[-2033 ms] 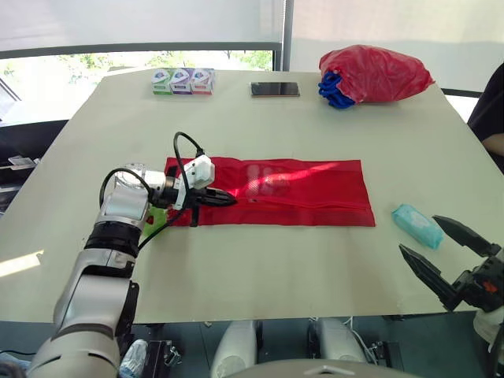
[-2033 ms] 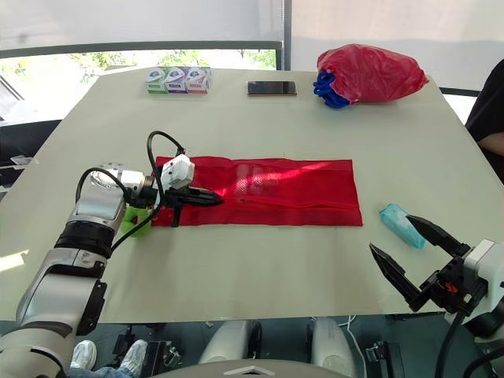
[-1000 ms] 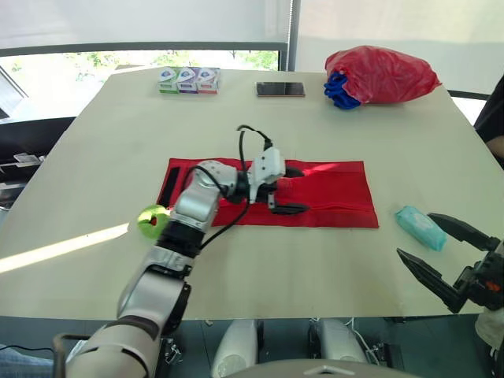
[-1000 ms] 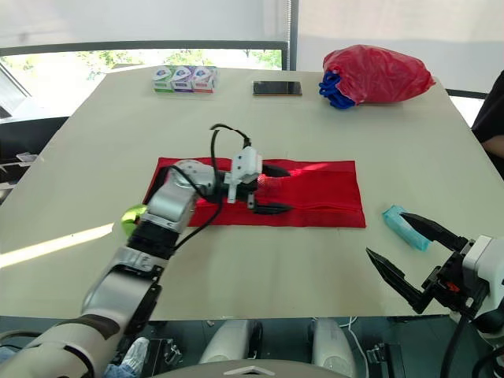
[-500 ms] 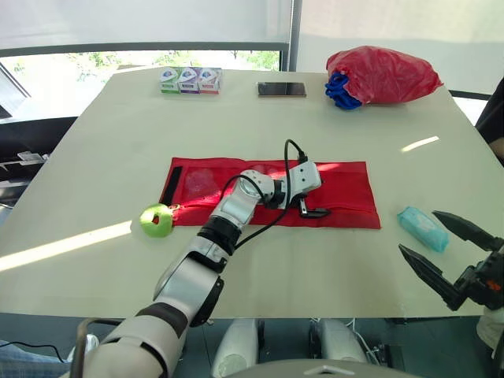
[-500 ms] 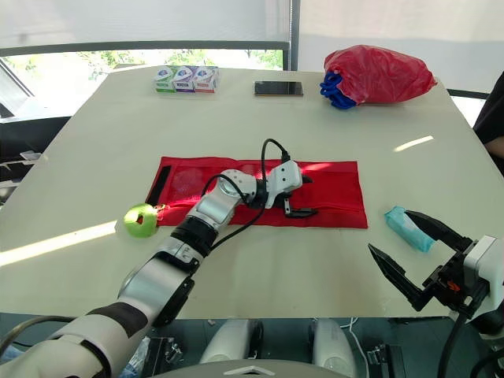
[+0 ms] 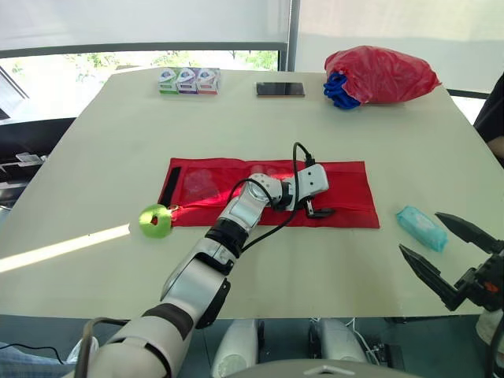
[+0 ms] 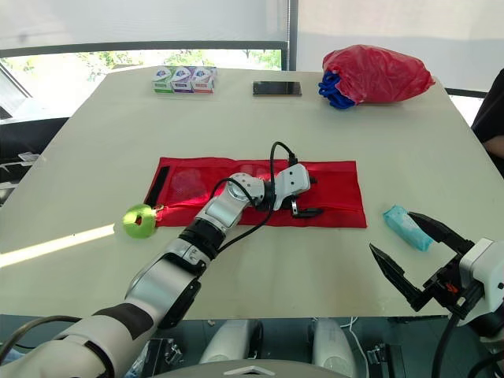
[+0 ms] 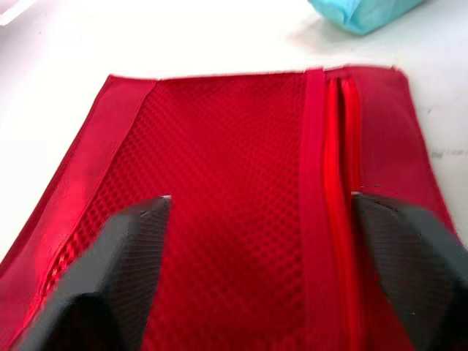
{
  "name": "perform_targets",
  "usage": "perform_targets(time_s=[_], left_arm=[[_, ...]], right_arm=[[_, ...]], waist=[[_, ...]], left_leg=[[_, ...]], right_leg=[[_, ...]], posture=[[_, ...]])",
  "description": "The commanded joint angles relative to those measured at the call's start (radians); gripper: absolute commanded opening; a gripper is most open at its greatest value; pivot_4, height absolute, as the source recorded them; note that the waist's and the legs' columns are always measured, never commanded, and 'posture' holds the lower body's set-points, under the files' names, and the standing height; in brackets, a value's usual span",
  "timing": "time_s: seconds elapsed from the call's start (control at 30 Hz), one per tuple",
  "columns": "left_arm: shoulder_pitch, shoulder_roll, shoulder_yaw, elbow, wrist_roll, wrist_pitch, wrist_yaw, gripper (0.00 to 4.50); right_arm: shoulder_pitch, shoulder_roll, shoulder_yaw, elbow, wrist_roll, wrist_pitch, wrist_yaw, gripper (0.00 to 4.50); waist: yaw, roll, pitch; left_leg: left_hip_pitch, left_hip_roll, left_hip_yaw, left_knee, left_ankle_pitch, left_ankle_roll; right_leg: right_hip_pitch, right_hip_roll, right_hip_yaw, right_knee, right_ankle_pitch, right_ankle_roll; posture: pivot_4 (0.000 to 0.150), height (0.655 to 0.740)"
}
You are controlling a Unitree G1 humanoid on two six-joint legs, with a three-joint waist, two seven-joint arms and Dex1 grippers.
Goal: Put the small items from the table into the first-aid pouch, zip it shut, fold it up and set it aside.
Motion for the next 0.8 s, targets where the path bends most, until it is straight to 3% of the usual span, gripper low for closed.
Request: perform_targets(time_s=[0.03, 0.2, 0.5, 0.8], left_arm=[[-0.017, -0.006, 0.006, -0.005, -0.001, -0.006, 0.004, 2.21], [-0.019, -0.009, 0.019, -0.002, -0.013, -0.009, 0.003, 0.04], [-0.006, 0.009, 0.044, -0.038, -0.056, 0.031, -0.032, 0.04], [0.032, 0.017, 0.064, -0.102, -0.109, -0.015, -0.08, 0.04]], right_arm=[[-0.005, -0.004, -0.011, -0.037, 0.005, -0.013, -0.009, 4.5], [-0.011, -0.005, -0.004, -0.035, 0.002, -0.012, -0.015, 4.5], [-0.009, 0.007, -0.01, 0.013, -0.051, 0.009, -0.063, 4.5], [-0.146, -0.065, 0.062, 0.307, -0.241, 0.085, -0.134, 4.5]], waist=[[0.0, 0.0, 0.0], [0.0, 0.0, 0.0], [0.0, 0.0, 0.0], [-0.002, 0.001, 0.0]], left_leg=[[0.0, 0.0, 0.0, 0.0, 0.0, 0.0], [0.0, 0.0, 0.0, 0.0, 0.0, 0.0], [0.0, 0.0, 0.0, 0.0, 0.0, 0.0], [0.0, 0.0, 0.001, 0.0, 0.0, 0.0]], right_leg=[[0.0, 0.0, 0.0, 0.0, 0.0, 0.0], [0.0, 0.0, 0.0, 0.0, 0.0, 0.0], [0.0, 0.0, 0.0, 0.0, 0.0, 0.0], [0.0, 0.0, 0.001, 0.0, 0.0, 0.0]], posture=[[0.15, 0.74], [0.15, 0.74], [0.15, 0.74], [0.15, 0.74]])
